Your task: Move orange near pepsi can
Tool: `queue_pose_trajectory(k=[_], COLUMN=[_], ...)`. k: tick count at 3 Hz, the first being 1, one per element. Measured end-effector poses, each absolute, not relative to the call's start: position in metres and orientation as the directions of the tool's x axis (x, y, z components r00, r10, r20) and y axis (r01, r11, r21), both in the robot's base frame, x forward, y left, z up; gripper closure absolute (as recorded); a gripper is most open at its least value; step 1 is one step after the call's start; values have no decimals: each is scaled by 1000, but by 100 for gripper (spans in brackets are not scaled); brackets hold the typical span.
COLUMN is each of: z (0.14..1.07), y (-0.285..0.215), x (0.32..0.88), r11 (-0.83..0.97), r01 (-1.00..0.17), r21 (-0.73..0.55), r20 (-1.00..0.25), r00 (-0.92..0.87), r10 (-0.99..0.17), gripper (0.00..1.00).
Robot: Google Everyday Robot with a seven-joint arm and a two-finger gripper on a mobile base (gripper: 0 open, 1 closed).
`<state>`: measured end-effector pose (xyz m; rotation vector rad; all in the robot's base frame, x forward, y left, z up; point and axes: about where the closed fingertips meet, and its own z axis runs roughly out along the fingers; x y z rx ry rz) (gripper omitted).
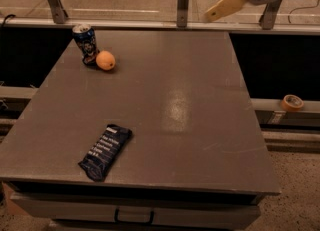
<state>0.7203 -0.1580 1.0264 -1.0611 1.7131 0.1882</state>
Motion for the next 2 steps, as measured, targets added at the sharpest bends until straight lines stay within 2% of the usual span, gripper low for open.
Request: queue_pose_trajectory(k=[1,2], z=[1139,1160], y=[-210,-208], x=[673,661], r11=[627,619], r01=[-537,-516], r21=[-564,-592], r20=[-757,-743], r00=[32,52], r10=[-653,-667], gripper=[0,0])
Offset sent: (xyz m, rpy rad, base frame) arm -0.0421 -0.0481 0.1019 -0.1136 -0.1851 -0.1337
